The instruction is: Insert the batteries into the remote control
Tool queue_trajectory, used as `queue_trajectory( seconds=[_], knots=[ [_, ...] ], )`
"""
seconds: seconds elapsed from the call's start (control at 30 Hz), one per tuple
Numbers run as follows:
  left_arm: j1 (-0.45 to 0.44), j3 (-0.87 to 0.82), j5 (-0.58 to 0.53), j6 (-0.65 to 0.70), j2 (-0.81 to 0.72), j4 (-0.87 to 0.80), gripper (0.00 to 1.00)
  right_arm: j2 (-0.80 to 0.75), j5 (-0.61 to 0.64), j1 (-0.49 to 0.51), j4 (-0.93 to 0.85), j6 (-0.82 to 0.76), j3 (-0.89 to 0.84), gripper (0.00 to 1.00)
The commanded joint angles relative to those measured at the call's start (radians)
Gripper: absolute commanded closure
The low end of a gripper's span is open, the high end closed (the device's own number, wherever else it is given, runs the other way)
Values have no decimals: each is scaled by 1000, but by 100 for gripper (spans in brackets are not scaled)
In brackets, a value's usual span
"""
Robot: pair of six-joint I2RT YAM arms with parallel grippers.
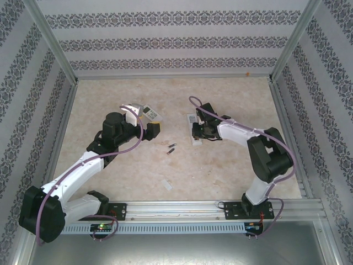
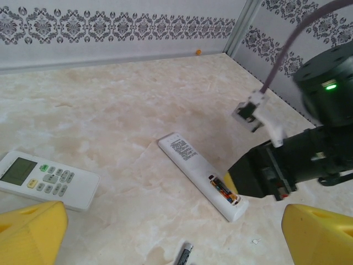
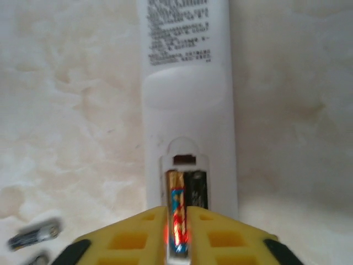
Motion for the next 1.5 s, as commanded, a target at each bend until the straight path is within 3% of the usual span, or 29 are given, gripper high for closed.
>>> queue_trajectory(
  seconds=[0.0,0.17,0.23,0.33,0.43,0.63,1.1,1.47],
  knots=[
    [14,31,-38,-37,-4,3,0,-145,35,90,-54,34,-27,73],
    [76,48,-129,-150,-22,-103,0,-207,22,310,-174,101,-89,56],
    [148,32,-95,-241,-24,-108,1,-213,21,415,-217,150,-94,48],
    [266,-7,-14,-379,-33,-75,2,-186,29,560,-275,193,-62,24],
    [319,-51,30,-439,-61,-28,2,-106,48,659,-380,189,14,19],
    [327,-83,52,-450,-111,-92,2,75,81,795,-478,164,113,19],
    [328,-107,74,-442,-133,-94,2,198,105,763,-424,88,165,33],
    [328,-102,79,-427,-103,-68,1,243,96,759,-431,75,199,61]
  ],
)
